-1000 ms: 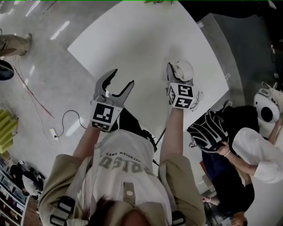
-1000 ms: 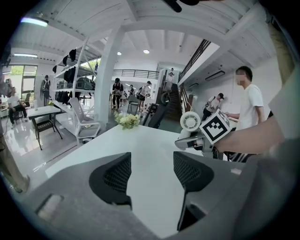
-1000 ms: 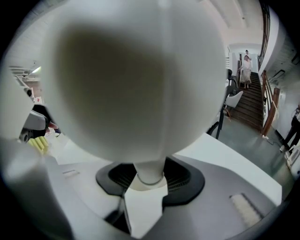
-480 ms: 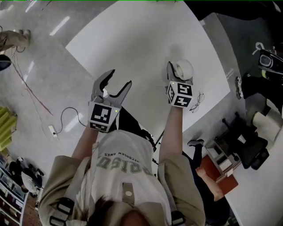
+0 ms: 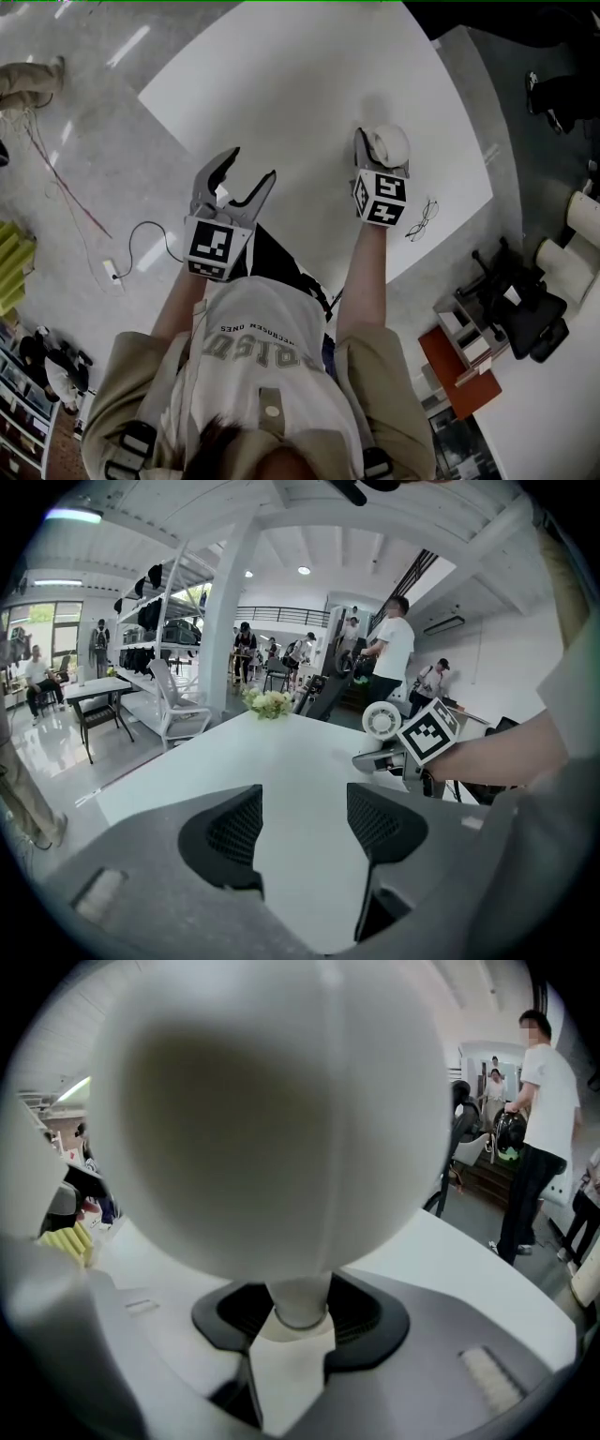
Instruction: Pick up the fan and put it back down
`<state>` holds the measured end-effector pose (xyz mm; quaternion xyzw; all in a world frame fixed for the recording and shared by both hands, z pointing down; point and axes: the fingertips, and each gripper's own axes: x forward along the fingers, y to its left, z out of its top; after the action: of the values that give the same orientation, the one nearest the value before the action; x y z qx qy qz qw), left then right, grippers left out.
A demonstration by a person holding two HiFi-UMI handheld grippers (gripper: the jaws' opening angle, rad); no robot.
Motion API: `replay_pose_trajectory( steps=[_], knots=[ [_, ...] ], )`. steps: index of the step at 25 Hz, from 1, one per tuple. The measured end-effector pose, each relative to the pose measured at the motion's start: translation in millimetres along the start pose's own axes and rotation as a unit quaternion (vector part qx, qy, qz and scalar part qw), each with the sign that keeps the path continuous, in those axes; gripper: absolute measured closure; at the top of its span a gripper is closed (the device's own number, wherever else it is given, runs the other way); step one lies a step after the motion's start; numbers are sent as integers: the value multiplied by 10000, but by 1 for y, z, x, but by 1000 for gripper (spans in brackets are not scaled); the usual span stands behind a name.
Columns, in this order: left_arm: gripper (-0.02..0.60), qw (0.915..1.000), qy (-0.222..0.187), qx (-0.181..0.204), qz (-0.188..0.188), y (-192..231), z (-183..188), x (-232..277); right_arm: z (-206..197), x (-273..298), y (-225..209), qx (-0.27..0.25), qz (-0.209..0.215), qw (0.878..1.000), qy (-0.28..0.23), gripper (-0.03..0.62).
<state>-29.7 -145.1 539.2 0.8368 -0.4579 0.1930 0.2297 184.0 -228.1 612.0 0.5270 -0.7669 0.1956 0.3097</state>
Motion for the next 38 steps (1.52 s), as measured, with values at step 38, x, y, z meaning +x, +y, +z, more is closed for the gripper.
replay_pose_trajectory(
  steps=[38],
  knots=[
    [288, 9998, 103, -69, 171, 12, -20, -14, -25, 5, 4, -177, -195, 9996, -130, 424]
  ],
)
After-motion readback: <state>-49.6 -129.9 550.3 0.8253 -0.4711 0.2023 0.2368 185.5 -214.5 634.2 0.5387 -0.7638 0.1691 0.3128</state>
